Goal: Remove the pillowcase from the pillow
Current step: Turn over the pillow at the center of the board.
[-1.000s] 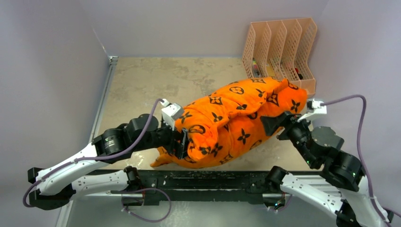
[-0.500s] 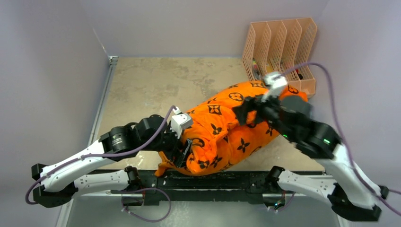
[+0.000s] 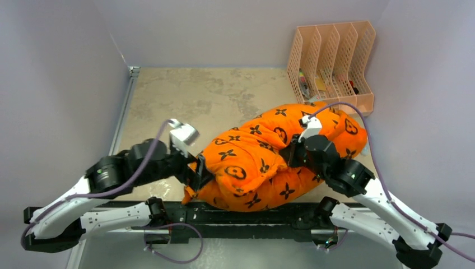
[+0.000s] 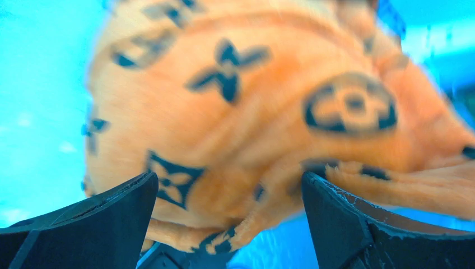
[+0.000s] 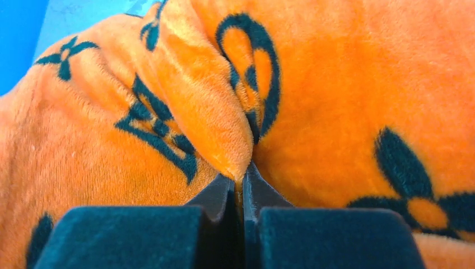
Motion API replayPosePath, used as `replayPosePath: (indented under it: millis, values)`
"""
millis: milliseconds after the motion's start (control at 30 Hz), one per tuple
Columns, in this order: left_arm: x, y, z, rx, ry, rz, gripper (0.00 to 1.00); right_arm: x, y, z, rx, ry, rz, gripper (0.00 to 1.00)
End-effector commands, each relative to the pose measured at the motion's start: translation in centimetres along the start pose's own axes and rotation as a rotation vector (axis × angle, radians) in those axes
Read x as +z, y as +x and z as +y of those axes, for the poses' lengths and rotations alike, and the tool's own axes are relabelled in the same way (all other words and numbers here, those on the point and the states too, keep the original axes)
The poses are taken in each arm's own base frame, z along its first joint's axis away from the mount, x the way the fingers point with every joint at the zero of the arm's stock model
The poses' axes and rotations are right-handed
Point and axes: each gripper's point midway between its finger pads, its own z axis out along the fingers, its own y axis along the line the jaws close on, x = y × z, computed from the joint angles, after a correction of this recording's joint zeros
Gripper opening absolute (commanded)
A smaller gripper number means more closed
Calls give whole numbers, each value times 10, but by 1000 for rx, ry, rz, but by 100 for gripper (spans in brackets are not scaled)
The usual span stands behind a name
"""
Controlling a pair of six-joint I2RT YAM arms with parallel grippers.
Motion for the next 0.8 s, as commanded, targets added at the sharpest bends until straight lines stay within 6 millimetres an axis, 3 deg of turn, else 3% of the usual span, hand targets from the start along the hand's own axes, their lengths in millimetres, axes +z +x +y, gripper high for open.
replayPosePath:
  millis: [0, 200, 233, 300, 333, 433, 500, 567, 667, 700, 767]
  values:
    - [-57, -103, 36, -167, -248, -457, 99, 12, 69, -31, 176, 155, 182, 0]
    - [-50, -119, 47, -262, -351, -503, 99, 23, 83, -42, 290, 199, 134, 2]
    - [-46, -115, 54, -268, -397, -491, 99, 23, 76, -41, 294, 187, 102, 17]
    - [-29, -99, 71, -279, -505, -444, 99, 15, 44, -29, 244, 118, 20, 44]
    - [-18, -88, 78, -290, -555, -411, 99, 2, 21, -20, 243, 81, -26, 53]
    - [18, -52, 99, -341, -715, -306, 99, -37, -36, 4, 174, -47, -155, 68]
    - [27, -32, 117, -412, -830, -299, 99, -49, -57, 11, 190, -88, -219, 74]
    - [27, -21, 126, -505, -865, -333, 97, -45, -74, 22, 180, -135, -295, 76]
    - [30, -17, 122, -597, -772, -392, 96, -29, -81, 55, 80, -235, -246, 78]
    - [31, -16, 120, -604, -743, -399, 96, -20, -81, 57, 33, -213, -214, 79]
    - [33, -5, 121, -622, -723, -380, 96, 1, -64, 61, -61, -176, -72, 81]
